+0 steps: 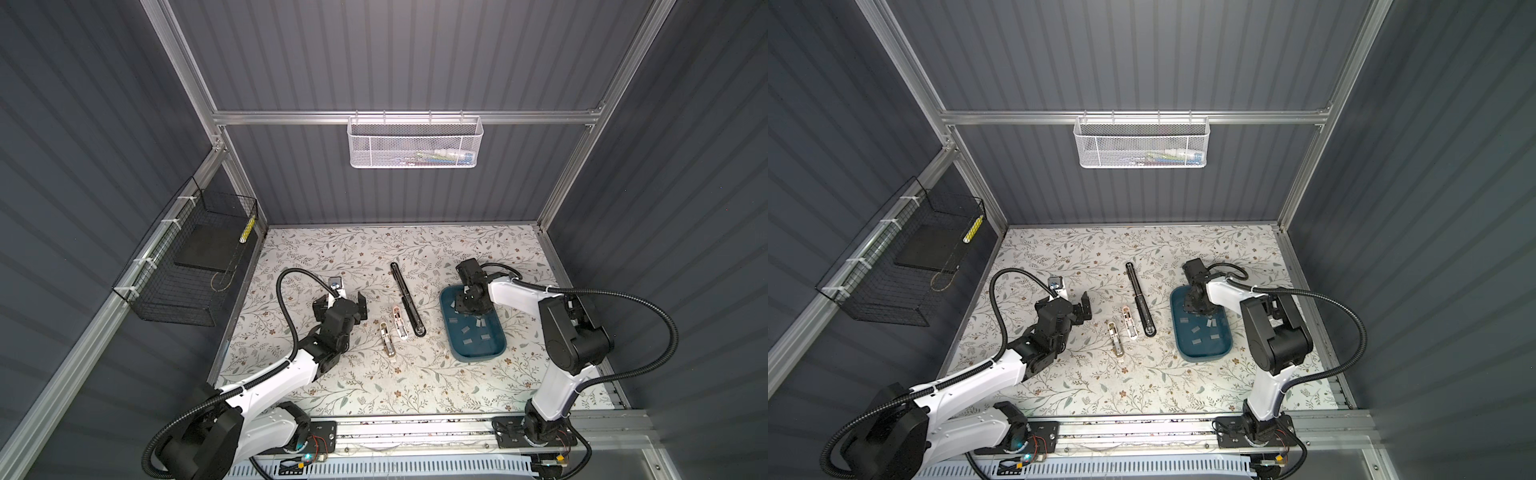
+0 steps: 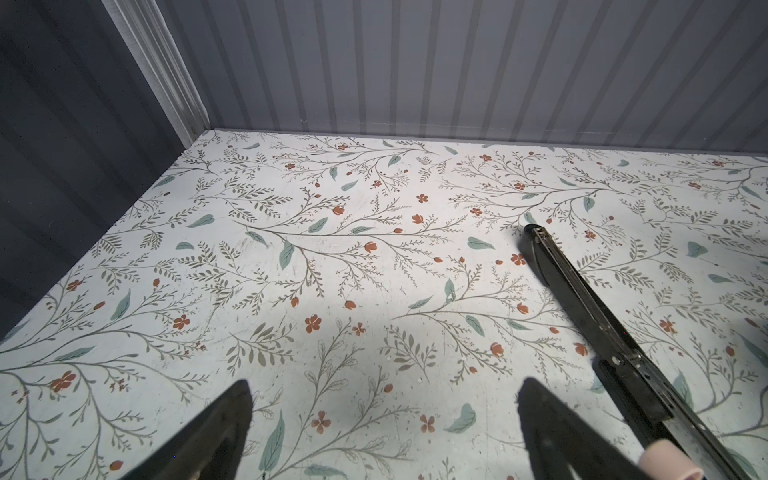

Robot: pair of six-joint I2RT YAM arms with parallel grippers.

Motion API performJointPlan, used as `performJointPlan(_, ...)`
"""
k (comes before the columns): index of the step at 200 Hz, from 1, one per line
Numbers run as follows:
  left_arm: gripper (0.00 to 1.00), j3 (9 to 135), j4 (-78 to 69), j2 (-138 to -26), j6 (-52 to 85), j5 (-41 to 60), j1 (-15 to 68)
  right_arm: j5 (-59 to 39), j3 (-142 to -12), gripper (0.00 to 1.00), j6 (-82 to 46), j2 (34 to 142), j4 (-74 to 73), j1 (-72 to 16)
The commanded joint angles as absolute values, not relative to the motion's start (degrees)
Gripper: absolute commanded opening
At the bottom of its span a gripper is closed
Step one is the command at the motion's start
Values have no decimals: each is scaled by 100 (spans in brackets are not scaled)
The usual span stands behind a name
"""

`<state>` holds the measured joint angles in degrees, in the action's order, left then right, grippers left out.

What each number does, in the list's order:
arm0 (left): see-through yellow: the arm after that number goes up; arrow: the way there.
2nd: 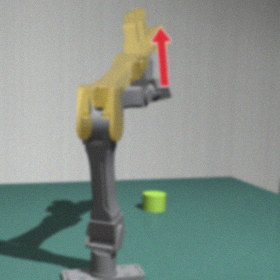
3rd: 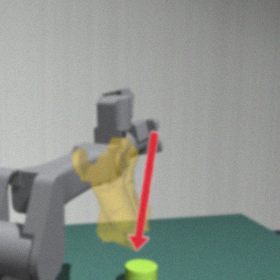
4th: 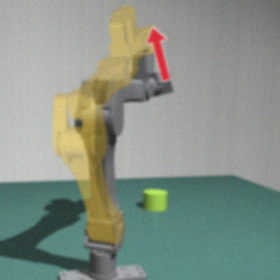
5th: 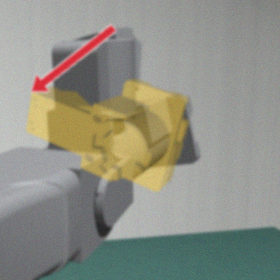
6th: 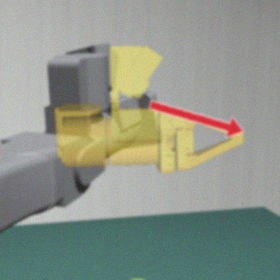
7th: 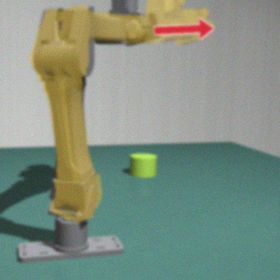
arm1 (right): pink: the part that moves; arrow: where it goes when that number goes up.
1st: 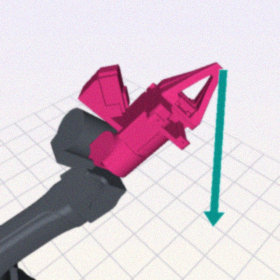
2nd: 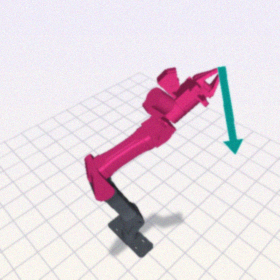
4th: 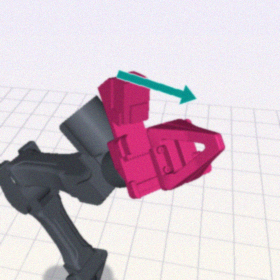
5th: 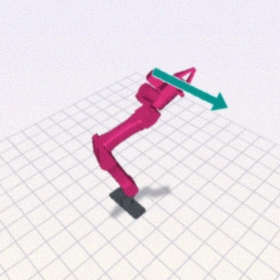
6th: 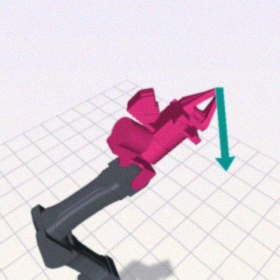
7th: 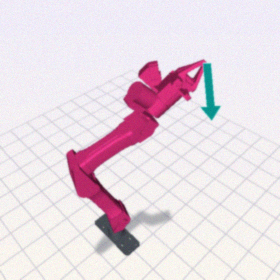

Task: Load the staples into the stapler
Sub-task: 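Close the right gripper on a silver staple strip in the tray, then lift the staple strip and carry it over the black stapler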

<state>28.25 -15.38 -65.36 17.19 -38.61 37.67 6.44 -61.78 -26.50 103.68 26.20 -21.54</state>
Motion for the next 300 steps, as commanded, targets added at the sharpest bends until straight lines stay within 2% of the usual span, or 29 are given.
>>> performJointPlan(1, 100, 2963, -1498, -6509, 1734, -4005, 3744, 576, -5968, 26, -2645, 10447, 2943, -2184)
performJointPlan(90, 100, 3047, -1458, -6681, 1819, -3872, 3744, 566, -6020, 16, -2637, 10511, 2956, -2196)
performJointPlan(125, 100, 2997, -1552, -6698, 1855, -3775, 3742, 637, -5947, 15, -2644, 10362, 2850, -2195)
performJointPlan(191, 100, 3169, -1424, -7054, 1970, -3773, 3744, 749, -5592, 11, -2558, 9384, 2397, -2206)
performJointPlan(250, 100, 3229, -1407, -7178, 2013, -3663, 3744, 264, -5036, 7, -2261, 8264, 1720, -2336)
performJointPlan(300, 100, 3238, -1362, -7179, 2009, -3713, 3744, 48, -4886, 6, -2208, 7576, 1160, -2829)
